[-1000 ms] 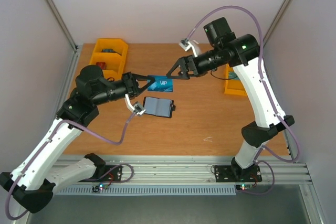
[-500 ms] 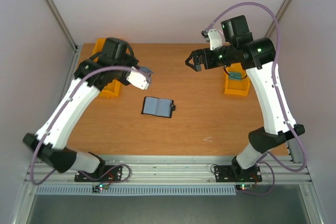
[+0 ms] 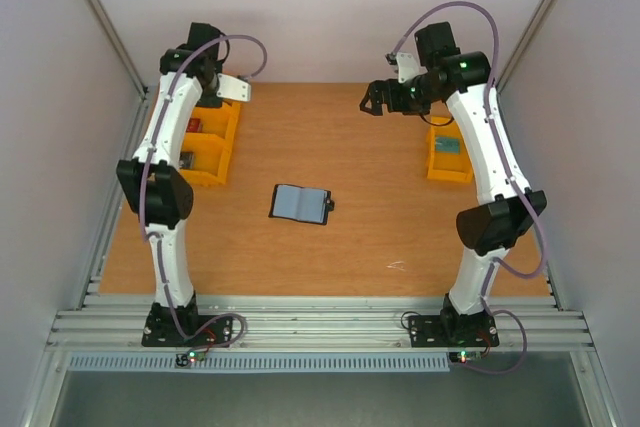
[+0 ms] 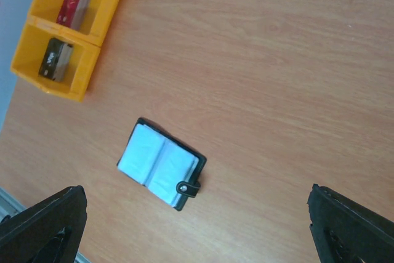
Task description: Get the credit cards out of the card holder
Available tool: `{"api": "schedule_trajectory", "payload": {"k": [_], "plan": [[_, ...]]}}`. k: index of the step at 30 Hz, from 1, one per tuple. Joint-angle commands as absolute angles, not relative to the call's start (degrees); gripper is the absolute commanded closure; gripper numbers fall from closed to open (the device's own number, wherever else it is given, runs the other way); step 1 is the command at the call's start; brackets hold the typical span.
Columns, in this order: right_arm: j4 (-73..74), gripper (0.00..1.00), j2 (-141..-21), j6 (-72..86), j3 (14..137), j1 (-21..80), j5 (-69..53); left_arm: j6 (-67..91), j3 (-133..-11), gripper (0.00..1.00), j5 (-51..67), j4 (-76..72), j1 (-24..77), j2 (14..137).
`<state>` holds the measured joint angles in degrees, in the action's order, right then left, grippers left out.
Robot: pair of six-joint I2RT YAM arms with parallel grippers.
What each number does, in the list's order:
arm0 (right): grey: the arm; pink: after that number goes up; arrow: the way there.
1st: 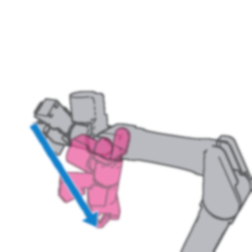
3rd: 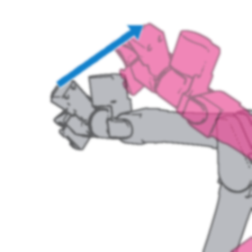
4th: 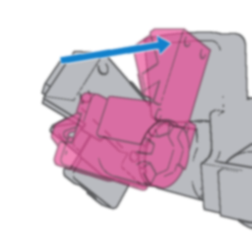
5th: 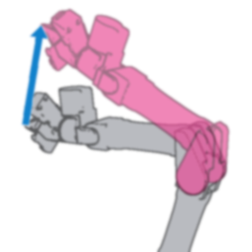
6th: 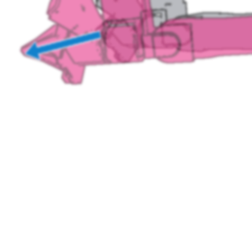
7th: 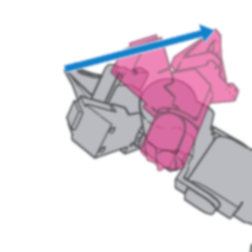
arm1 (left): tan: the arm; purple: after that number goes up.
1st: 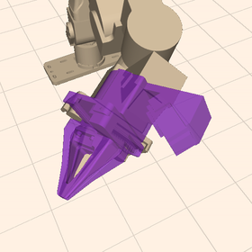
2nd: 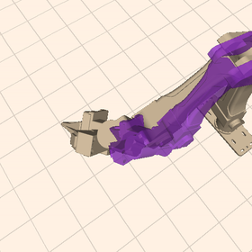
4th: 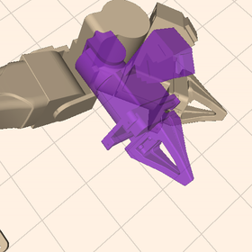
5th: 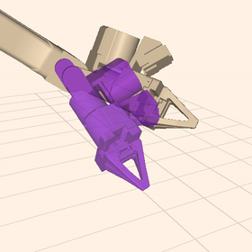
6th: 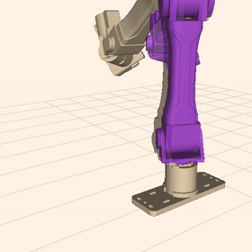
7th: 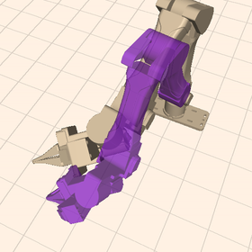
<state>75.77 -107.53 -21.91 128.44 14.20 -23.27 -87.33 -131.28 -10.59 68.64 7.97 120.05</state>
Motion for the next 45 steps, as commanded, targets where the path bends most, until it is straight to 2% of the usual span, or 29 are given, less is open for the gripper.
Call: {"api": "schedule_trajectory", "payload": {"k": [1, 10, 18, 25, 32, 45], "plan": [[74.6, 0.02, -110.3, -20.9, 131.8, 11.6, -25.7, -84.7, -134.7, 1.00, -17.0, 55.9, 4.3, 127.9], [75.4, 0.01, -116.5, -19.0, 135.9, 9.7, -28.0, -87.3, -136.2, 1.00, -19.6, 28.6, 1.0, 138.9], [76.0, 0.02, -115.8, -18.8, 135.6, 9.6, -25.7, -90.8, -137.1, 1.00, -15.0, 20.1, -1.4, 145.5], [75.7, 0.02, -115.1, -17.9, 135.5, 9.6, -25.5, -92.5, -139.6, 1.00, -13.8, 22.3, -3.0, 146.9], [75.4, 0.01, -115.4, -17.9, 135.7, 9.6, -25.9, -86.1, -130.9, 1.00, -10.2, 24.0, -3.3, 138.6], [76.7, 0.01, -115.5, -18.7, 135.5, 9.6, -26.6, -84.8, -134.5, 1.00, -12.5, 37.4, -4.0, 139.8]]}}
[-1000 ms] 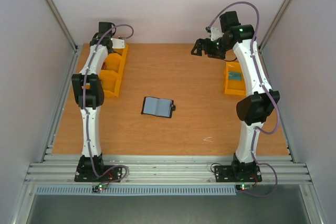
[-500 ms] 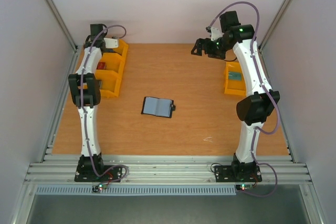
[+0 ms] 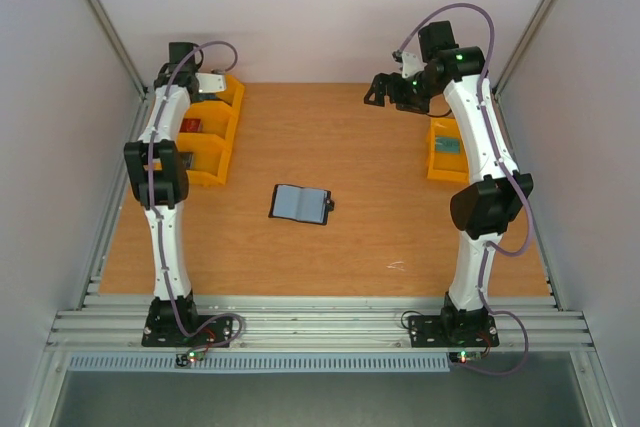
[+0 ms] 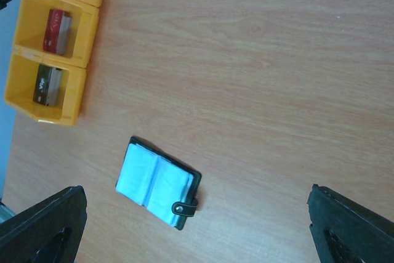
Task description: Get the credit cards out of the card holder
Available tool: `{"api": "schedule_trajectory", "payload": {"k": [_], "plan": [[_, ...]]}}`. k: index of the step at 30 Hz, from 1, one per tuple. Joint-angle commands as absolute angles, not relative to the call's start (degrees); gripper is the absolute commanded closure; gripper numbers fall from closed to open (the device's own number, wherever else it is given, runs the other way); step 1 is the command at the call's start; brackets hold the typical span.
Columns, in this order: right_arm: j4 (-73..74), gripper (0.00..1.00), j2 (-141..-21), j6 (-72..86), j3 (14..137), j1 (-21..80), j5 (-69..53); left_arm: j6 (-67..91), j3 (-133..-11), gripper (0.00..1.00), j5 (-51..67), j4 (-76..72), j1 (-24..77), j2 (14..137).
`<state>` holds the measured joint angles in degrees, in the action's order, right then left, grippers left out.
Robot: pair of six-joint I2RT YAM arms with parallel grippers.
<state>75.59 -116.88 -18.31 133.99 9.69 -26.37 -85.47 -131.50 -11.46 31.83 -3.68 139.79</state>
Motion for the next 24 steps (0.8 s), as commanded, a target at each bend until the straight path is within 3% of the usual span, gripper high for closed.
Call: {"api": "schedule_trajectory", "payload": {"k": [1, 24], "plan": [[76.6, 0.02, -115.5, -18.8, 135.3, 9.6, -26.6, -85.0, -134.6, 1.00, -12.8, 37.8, -4.0, 140.0], [75.7, 0.02, -116.3, -17.6, 134.3, 9.6, -28.7, -87.3, -139.5, 0.99, -16.3, 23.0, -4.1, 149.9]]}}
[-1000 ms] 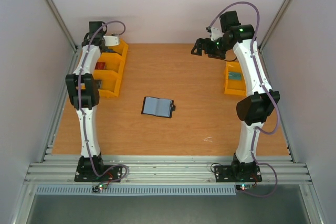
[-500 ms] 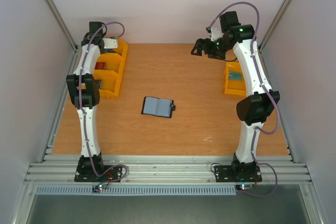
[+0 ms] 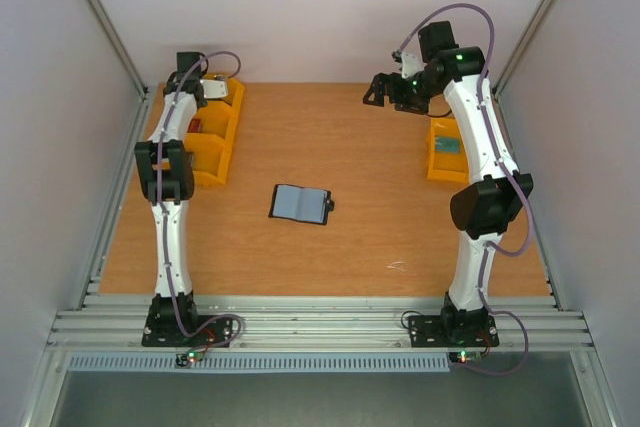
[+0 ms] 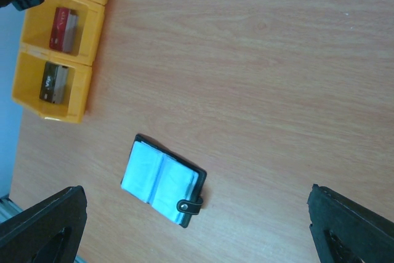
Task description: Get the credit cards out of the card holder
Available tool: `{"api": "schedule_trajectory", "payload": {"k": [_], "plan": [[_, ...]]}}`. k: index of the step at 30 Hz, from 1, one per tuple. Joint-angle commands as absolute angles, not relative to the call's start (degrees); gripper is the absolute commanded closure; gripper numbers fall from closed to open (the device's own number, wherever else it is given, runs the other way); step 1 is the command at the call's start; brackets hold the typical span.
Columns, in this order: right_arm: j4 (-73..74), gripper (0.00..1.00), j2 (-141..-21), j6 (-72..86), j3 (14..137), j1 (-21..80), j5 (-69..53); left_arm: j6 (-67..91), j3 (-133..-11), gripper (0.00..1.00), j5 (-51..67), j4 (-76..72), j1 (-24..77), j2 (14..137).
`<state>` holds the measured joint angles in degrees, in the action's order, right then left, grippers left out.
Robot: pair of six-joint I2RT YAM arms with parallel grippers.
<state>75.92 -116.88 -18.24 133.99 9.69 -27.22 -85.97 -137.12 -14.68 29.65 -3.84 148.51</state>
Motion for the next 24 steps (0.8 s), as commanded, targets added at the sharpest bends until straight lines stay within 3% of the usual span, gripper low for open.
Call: {"api": "schedule_trajectory", "payload": {"k": [1, 24], "plan": [[75.6, 0.02, -116.2, -17.6, 134.2, 9.6, -28.7, -87.5, -139.5, 0.98, -16.6, 22.6, -4.1, 150.1], [75.8, 0.02, -113.2, -18.8, 132.7, 9.6, -27.4, -80.7, -138.1, 0.32, -16.2, 27.0, -4.2, 140.9]]}}
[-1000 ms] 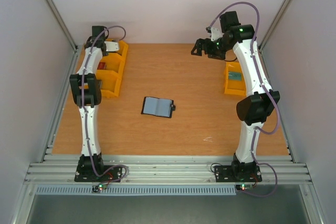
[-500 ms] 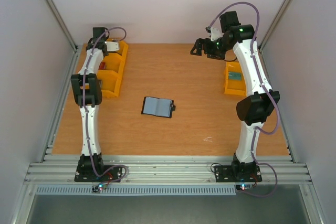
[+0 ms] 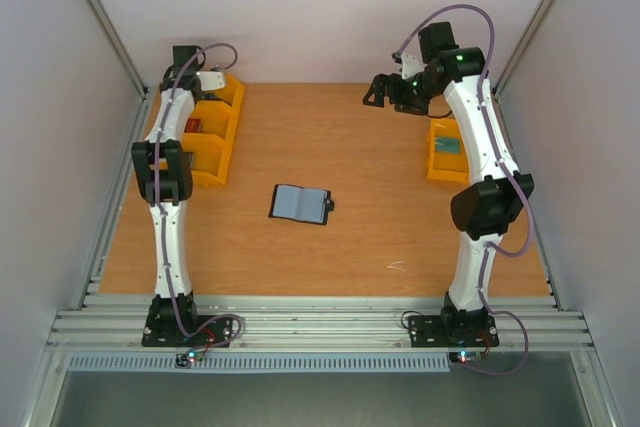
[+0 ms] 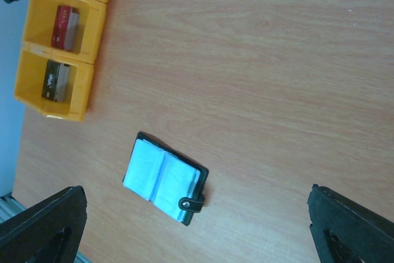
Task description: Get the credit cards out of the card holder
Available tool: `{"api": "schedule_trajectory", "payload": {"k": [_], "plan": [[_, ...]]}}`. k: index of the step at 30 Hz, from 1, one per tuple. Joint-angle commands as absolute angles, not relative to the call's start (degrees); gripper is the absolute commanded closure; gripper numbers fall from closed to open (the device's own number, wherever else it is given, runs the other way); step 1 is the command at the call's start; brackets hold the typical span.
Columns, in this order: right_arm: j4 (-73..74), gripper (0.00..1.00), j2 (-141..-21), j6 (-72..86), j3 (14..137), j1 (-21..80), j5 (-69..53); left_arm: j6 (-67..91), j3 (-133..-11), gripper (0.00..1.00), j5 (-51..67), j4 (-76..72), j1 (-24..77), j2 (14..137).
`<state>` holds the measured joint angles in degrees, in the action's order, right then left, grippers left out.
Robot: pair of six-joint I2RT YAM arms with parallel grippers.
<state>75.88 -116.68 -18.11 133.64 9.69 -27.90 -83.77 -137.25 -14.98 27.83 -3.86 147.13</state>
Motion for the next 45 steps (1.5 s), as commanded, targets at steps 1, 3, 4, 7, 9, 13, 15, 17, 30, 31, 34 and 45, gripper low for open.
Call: {"api": "schedule_trajectory", "payload": {"k": [1, 3, 4, 7, 9, 13, 15, 17, 30, 31, 34, 45], "plan": [[75.7, 0.02, -112.8, -18.8, 132.3, 9.6, -27.2, -80.2, -137.3, 0.30, -16.4, 27.1, -4.2, 139.9], [75.5, 0.01, -111.9, -19.3, 131.6, 9.6, -27.0, -78.8, -135.2, 0.27, -16.8, 27.3, -4.2, 137.6], [75.3, 0.01, -111.4, -19.7, 131.3, 9.6, -27.0, -78.1, -134.3, 0.26, -17.1, 27.5, -4.2, 136.1], [74.0, 0.02, -109.4, -20.6, 129.3, 9.6, -28.0, -75.2, -132.8, 0.22, -18.0, 28.8, -4.3, 133.1], [71.8, 0.02, -107.1, -21.0, 126.8, 9.6, -29.1, -72.5, -132.3, 0.21, -18.4, 30.3, -4.2, 130.8], [65.3, 0.01, -101.4, -20.2, 119.4, 9.6, -34.4, -63.8, -131.3, 0.19, -17.5, 39.1, -3.3, 123.7], [62.8, 0.02, -99.0, -18.8, 115.9, 9.7, -37.0, -57.7, -129.8, 0.19, -16.0, 45.8, -2.1, 118.8], [60.4, 0.01, -96.8, -16.8, 112.4, 9.7, -39.3, -52.5, -127.9, 0.17, -12.3, 54.2, -0.5, 113.6], [54.3, 0.10, -95.3, -5.2, 94.6, 28.0, -32.9, -15.2, -93.0, 0.01, 23.6, 68.8, 6.1, 85.1], [53.5, 0.10, -95.8, -4.5, 93.9, 29.5, -32.4, -12.2, -89.6, 0.01, 24.5, 67.5, 6.1, 84.1], [49.6, 0.13, -97.5, -2.0, 91.2, 32.8, -33.2, -4.4, -80.0, 0.04, 28.7, 62.9, 6.1, 81.9], [39.3, 0.30, -109.4, 7.1, 84.6, 35.3, -27.8, 20.6, -60.4, 0.15, 39.3, 39.2, 6.4, 84.7]]}}
